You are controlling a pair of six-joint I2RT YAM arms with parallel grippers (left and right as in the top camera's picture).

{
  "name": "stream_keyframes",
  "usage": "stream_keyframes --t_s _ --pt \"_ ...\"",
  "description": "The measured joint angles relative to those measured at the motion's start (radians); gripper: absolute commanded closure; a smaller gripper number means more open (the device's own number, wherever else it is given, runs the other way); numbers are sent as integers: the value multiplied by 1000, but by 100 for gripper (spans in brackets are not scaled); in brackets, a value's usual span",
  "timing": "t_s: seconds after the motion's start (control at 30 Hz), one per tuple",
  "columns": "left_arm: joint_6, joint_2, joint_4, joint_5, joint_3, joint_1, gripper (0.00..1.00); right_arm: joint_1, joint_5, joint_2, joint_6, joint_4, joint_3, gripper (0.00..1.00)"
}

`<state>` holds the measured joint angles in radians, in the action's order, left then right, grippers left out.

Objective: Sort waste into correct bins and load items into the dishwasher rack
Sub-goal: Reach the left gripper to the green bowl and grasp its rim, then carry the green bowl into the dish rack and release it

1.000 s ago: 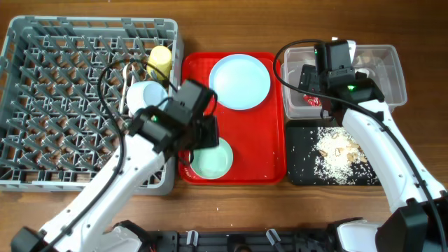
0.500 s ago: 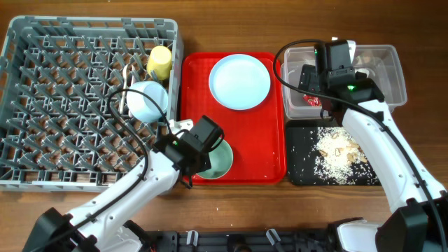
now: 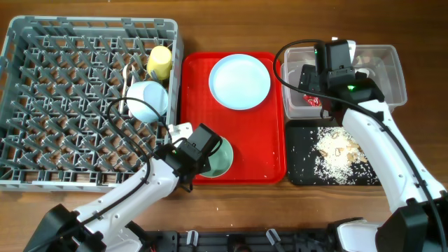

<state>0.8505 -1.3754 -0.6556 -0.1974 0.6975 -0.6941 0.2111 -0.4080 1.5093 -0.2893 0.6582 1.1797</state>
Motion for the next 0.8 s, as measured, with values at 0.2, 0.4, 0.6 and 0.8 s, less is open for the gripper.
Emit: stream_keyframes --t_s 0.2,0.4,0.6,0.8 --pt "-57 46 -170 -23 129 0 96 0 0 0 0 0 0 0" --pt "-265 204 -573 -365 485 -5 96 0 0 0 0 0 0 0" --pt "-309 97 -848 -837 486 3 96 0 0 0 0 0 0 0" --pt "-445 -118 -795 -1102 486 164 96 0 0 0 0 0 0 0"
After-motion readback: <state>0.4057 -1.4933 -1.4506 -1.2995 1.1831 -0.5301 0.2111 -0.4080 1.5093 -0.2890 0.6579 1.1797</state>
